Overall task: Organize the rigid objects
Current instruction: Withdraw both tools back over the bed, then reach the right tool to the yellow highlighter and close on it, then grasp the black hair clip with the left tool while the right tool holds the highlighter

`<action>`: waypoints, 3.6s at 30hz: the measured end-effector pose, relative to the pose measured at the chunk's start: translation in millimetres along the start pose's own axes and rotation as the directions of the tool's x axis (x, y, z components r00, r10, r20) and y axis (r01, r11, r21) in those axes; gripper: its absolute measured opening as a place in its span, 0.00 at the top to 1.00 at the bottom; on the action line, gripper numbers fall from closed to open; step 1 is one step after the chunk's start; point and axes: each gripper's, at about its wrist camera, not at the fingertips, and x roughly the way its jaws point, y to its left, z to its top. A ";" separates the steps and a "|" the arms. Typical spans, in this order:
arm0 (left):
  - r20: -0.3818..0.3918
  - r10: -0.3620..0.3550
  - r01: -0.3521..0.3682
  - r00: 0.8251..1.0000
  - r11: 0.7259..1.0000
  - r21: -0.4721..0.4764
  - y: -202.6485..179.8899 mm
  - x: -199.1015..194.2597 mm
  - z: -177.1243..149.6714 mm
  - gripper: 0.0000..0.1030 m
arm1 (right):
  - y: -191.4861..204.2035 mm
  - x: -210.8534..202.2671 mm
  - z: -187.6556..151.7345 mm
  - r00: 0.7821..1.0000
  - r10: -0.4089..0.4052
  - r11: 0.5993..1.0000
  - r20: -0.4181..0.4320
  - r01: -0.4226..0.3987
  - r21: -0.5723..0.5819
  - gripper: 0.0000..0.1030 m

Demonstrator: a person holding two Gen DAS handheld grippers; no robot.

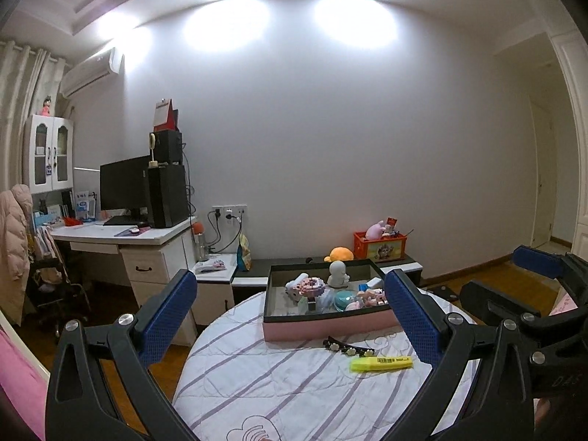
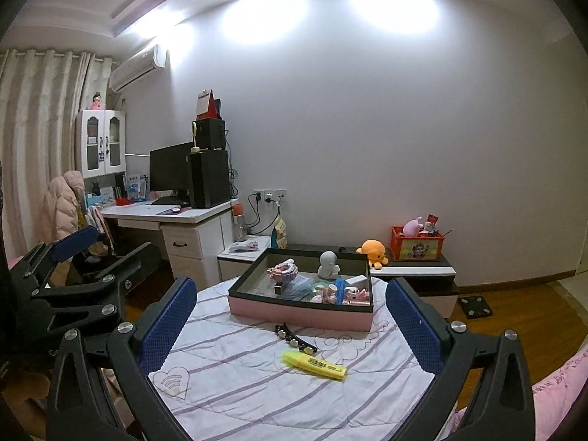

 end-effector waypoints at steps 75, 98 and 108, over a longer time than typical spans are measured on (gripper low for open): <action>-0.593 -0.078 0.048 0.802 0.997 -0.066 -52.3 205.3 -117.5 0.00 | -105.5 192.7 -126.9 0.805 0.030 0.999 -0.592 -0.004 0.046 0.74; -0.730 0.063 -0.163 0.680 0.984 -0.067 -42.7 260.1 -159.5 0.00 | -120.7 220.9 -126.1 0.796 0.151 0.986 -0.587 -0.081 0.143 0.74; -0.707 0.022 -0.036 0.706 0.999 -0.004 -61.5 279.1 -155.2 0.11 | -111.7 226.2 -126.3 0.789 0.147 0.987 -0.597 -0.077 0.141 0.74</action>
